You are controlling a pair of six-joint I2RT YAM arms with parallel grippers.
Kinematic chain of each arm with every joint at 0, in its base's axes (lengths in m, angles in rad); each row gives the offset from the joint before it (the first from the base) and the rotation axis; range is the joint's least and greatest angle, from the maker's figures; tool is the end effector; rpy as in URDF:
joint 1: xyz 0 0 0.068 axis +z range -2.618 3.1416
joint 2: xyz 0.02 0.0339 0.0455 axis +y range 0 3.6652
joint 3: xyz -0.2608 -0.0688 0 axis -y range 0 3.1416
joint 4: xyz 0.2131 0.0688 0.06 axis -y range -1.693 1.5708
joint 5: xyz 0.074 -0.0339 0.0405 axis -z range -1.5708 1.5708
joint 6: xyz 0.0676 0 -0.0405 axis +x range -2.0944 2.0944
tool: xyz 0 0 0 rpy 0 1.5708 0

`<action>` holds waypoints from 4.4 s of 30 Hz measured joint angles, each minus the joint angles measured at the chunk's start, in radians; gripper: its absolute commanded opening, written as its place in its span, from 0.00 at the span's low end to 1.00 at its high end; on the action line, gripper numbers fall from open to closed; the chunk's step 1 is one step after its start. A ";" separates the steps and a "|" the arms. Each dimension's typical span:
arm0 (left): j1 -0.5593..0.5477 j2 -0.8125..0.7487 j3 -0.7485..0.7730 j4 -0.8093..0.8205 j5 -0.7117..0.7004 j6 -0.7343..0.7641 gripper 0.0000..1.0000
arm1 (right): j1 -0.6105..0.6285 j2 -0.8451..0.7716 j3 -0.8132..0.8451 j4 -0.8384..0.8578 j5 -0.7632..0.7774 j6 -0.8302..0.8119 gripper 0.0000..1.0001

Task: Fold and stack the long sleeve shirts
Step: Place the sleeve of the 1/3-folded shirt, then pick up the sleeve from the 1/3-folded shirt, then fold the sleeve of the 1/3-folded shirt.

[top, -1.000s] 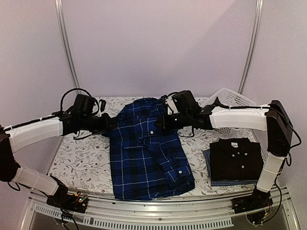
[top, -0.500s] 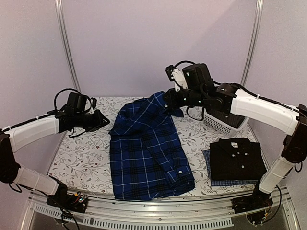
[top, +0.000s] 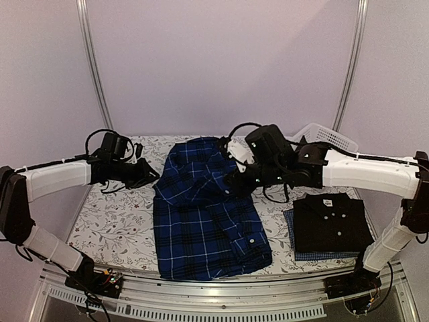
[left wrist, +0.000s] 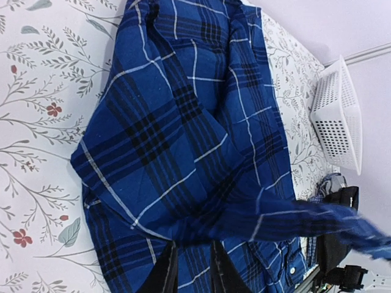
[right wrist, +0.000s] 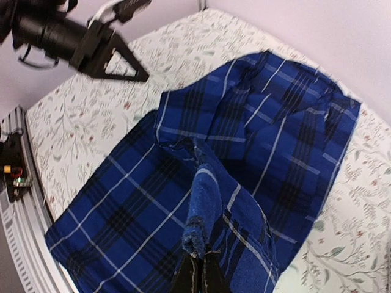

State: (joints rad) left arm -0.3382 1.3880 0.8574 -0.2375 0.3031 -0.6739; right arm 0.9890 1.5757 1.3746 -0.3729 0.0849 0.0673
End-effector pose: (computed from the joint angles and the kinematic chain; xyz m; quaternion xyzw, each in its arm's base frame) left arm 0.2635 -0.1141 0.2176 -0.0939 0.9070 -0.3087 0.2704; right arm 0.2030 0.2983 0.3138 -0.3721 0.7950 0.2085 0.4313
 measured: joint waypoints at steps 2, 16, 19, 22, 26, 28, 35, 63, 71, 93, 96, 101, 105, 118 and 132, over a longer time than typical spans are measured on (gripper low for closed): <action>0.000 0.009 0.000 0.000 0.010 0.000 0.19 | 0.034 0.014 -0.100 0.003 -0.039 0.018 0.01; 0.000 0.035 0.000 0.000 0.057 0.019 0.18 | 0.100 -0.019 -0.417 0.075 -0.243 0.264 0.56; 0.000 0.036 0.000 0.000 0.057 0.021 0.19 | 0.100 -0.069 -0.437 0.073 -0.238 0.306 0.57; 0.000 0.037 0.000 0.000 0.057 0.024 0.19 | 0.096 -0.121 -0.452 0.070 -0.217 0.361 0.54; 0.000 0.040 0.000 0.000 0.060 0.027 0.19 | 0.084 -0.148 -0.472 0.061 -0.210 0.425 0.53; 0.000 0.042 0.000 0.000 0.062 0.027 0.19 | 0.076 -0.146 -0.482 0.051 -0.204 0.458 0.52; 0.000 0.047 0.000 0.000 0.066 0.031 0.18 | 0.070 -0.084 -0.488 0.034 -0.192 0.537 0.52; 0.004 0.025 -0.047 -0.003 0.021 0.031 0.27 | 0.070 0.068 -0.216 -0.060 -0.081 0.531 0.00; 0.066 0.032 -0.021 -0.015 0.021 0.049 0.28 | 0.069 0.080 0.093 -0.158 0.024 0.396 0.00; 0.143 0.278 0.245 0.024 0.085 0.061 0.31 | 0.094 0.204 0.507 -0.233 0.056 0.052 0.00; 0.134 0.341 0.297 0.024 0.095 0.062 0.32 | 0.087 0.196 0.332 -0.240 0.047 0.084 0.00; 0.076 0.451 0.410 0.004 0.067 0.079 0.34 | 0.083 0.159 0.049 -0.243 -0.059 0.138 0.00; -0.008 0.547 0.537 -0.039 -0.002 0.092 0.34 | 0.092 0.118 -0.067 -0.223 -0.137 0.183 0.00; -0.115 0.929 1.011 -0.276 -0.362 0.097 0.33 | 0.100 0.106 -0.106 -0.068 -0.215 0.255 0.00; -0.111 1.084 1.216 -0.409 -0.500 0.092 0.10 | 0.102 0.106 -0.138 -0.021 -0.222 0.270 0.00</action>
State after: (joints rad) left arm -0.4496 2.4718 2.0731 -0.6464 -0.1967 -0.5816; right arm 1.0912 1.6821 1.2369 -0.3935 -0.1375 0.3378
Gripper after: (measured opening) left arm 0.219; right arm 0.005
